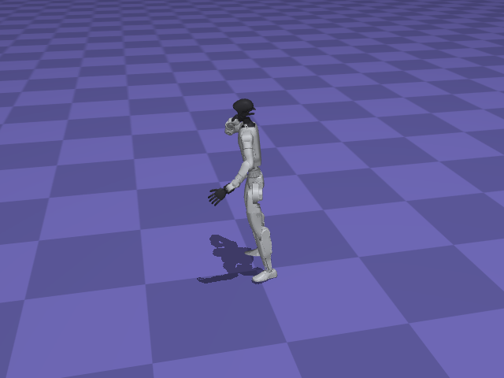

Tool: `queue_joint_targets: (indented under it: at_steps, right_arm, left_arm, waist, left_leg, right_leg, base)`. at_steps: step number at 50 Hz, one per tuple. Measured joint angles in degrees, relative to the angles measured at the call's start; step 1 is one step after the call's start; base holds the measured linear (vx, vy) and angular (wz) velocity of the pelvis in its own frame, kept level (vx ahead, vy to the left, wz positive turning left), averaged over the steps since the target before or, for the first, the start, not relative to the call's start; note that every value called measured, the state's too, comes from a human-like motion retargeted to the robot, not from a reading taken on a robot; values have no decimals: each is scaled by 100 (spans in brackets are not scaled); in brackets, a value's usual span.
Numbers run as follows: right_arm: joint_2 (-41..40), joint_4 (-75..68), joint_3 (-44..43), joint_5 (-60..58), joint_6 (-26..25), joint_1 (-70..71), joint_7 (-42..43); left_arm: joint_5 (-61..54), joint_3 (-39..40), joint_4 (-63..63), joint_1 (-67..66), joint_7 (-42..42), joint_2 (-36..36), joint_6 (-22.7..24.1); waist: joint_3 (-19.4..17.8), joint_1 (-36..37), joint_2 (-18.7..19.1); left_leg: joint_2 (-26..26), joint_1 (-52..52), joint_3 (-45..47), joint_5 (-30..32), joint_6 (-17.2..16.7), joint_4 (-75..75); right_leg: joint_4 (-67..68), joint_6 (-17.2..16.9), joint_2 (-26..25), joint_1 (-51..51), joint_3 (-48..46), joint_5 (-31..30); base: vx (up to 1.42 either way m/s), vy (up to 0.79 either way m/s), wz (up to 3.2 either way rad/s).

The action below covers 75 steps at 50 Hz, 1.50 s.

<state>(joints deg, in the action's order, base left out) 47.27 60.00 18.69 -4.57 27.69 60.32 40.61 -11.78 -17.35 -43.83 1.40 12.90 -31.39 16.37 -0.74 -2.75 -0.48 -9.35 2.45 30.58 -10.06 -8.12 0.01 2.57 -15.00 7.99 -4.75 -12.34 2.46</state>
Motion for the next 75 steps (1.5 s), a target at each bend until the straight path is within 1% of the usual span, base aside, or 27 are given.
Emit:
queue_joint_targets:
  at_steps: [6,11,17,22,27,30,33,41,45,50,55,59,63,66,70,75]
  right_arm:
    - [-74,0,107,66,1,-53,-12]
    - [-75,0,224,90,-62,115,-4]
    - [-5,0,407,74,-153,471,61]
    - [262,0,658,112,-161,689,60]
    - [509,0,795,18,-167,868,84]
    - [556,0,779,-101,-221,953,104]
    - [562,0,735,-186,-277,1001,102]
    - [656,0,526,-164,-205,846,55]
    - [721,0,342,-31,-33,567,19]
    - [752,0,101,69,166,180,35]
    - [659,0,-33,-48,193,31,95]
    - [472,0,-73,-206,122,16,93]
    - [270,0,-71,-289,53,-11,68]
    - [182,0,-16,-254,44,-37,57]
    - [171,0,140,-108,95,-38,50]
    - [247,0,393,69,158,77,50]
  left_arm:
    - [-57,72,263,226,30,-130,32]
    - [-105,158,221,257,3,-183,46]
    - [-2,95,-196,107,-99,-303,-4]
    - [105,34,-663,-8,-175,-338,-57]
    - [126,-2,-1140,-67,-86,-209,-72]
    - [91,-36,-1348,-117,-80,-75,-94]
    - [54,-95,-1432,-182,-166,52,-118]
    - [137,-188,-1264,-277,-320,277,-91]
    - [172,-72,-1006,-289,-270,331,-14]
    - [109,172,-537,-358,-98,369,109]
    - [-40,209,-181,-419,-32,375,157]
    - [-4,42,-122,-379,-135,317,108]
    - [134,-147,-176,-268,-201,240,37]
    - [193,-224,-231,-156,-168,197,5]
    - [159,-221,-297,11,-76,158,-4]
    - [42,-79,-361,194,16,100,-2]
  waist:
    - [24,125,-356]
    - [-11,321,-662]
    - [-60,608,-980]
    - [-88,852,-1220]
    - [-50,1039,-1350]
    - [-8,1087,-1322]
    - [32,1081,-1209]
    - [48,910,-685]
    - [-34,740,-393]
    - [-226,435,-64]
    - [-408,115,195]
    - [-456,-49,320]
    - [-418,-108,349]
    - [-352,-97,283]
    - [-225,-38,86]
    - [-10,89,-266]
  left_leg:
    - [-18,40,-26,-32,3,24]
    - [2,91,8,-66,26,31]
    - [76,163,89,-121,103,57]
    - [161,174,116,-158,141,93]
    - [248,146,78,-164,153,84]
    - [301,126,32,-157,162,59]
    - [353,104,-19,-147,161,34]
    - [456,27,-127,-100,86,3]
    - [482,-19,-174,-67,32,9]
    - [485,-69,-230,-7,-29,-4]
    - [455,-96,-252,65,-61,-74]
    - [396,-106,-230,115,-74,-140]
    - [322,-112,-193,138,-77,-168]
    - [271,-110,-175,128,-71,-149]
    - [208,-98,-171,92,-55,-95]
    - [120,-71,-183,42,-39,-37]
  right_leg:
    - [23,0,-13,47,-26,-12]
    - [32,0,0,65,22,-41]
    - [41,0,66,74,151,-66]
    - [58,0,163,67,225,-53]
    - [80,0,264,50,224,-7]
    - [92,0,324,46,198,28]
    - [99,0,383,46,164,64]
    - [88,0,511,47,74,134]
    - [72,0,552,51,22,151]
    - [44,0,563,56,-52,142]
    - [8,0,517,39,-106,105]
    - [-19,0,433,2,-116,66]
    - [-35,0,339,-31,-110,32]
    - [-37,0,284,-33,-109,20]
    - [-32,0,228,-3,-121,19]
    - [-25,0,145,46,-149,26]
  base:
    - [0,0,0]
    - [-1,3,-6]
    - [-2,7,-15]
    - [-1,6,-6]
    - [0,2,1]
    - [0,0,0]
    - [0,0,0]
    - [0,0,0]
    - [0,0,0]
    - [0,0,0]
    - [0,0,0]
    - [-1,-4,-4]
    - [0,-3,-4]
    - [0,0,0]
    - [0,0,0]
    - [0,0,0]
